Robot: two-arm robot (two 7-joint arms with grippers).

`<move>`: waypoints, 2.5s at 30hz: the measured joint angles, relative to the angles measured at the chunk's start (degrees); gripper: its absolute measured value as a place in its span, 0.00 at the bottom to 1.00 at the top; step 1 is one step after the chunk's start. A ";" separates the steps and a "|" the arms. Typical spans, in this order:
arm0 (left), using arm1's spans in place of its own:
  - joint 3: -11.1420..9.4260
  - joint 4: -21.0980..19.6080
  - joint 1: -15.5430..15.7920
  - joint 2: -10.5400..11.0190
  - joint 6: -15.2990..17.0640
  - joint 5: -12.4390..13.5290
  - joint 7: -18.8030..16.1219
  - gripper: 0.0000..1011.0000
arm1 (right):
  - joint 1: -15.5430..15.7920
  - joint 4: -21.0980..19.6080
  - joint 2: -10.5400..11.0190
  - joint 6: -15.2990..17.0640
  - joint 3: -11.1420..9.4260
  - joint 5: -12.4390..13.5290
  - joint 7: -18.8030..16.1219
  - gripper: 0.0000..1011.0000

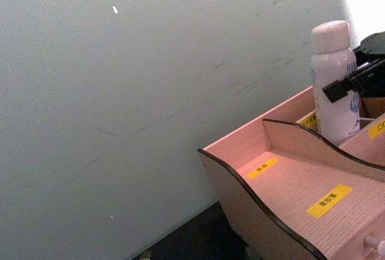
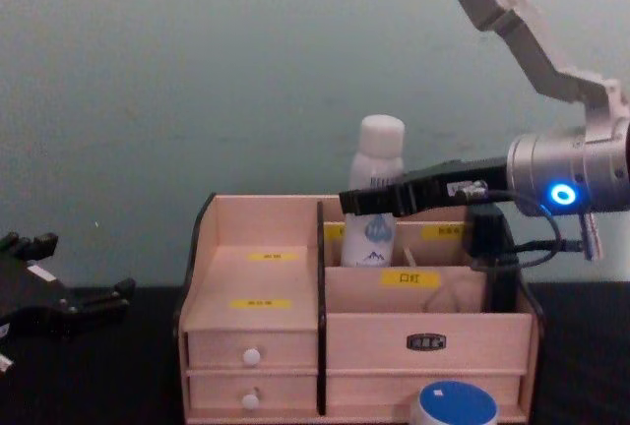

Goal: Pick up the facial cleanser and watermelon frost from the table and place them into the tiered storage box.

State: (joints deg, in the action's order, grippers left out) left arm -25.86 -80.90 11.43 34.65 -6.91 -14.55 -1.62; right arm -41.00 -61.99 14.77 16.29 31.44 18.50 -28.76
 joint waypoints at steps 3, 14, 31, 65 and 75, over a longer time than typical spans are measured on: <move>0.00 0.00 0.00 0.00 0.00 0.00 0.00 0.99 | -0.03 0.51 -0.24 -0.04 0.05 -0.19 -0.11 0.60; 0.00 0.00 0.00 0.00 0.00 0.00 0.00 0.99 | -0.21 2.24 -0.96 -0.45 0.21 -1.04 -0.23 0.60; 0.00 0.00 0.00 0.00 0.00 0.00 0.00 0.99 | -0.01 3.18 -1.39 -1.18 0.35 -2.96 -0.18 0.60; 0.00 0.00 0.00 0.00 0.00 0.00 0.00 0.99 | 0.02 3.08 -1.36 -1.09 0.30 -2.75 -0.14 0.99; 0.00 0.00 0.00 0.00 0.00 0.00 0.00 0.99 | 0.12 2.78 -1.28 -0.93 0.14 -2.65 -0.14 0.99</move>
State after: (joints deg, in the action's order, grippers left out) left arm -25.86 -80.90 11.43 34.65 -6.91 -14.55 -1.62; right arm -40.88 -59.21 13.49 15.36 31.58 15.85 -28.90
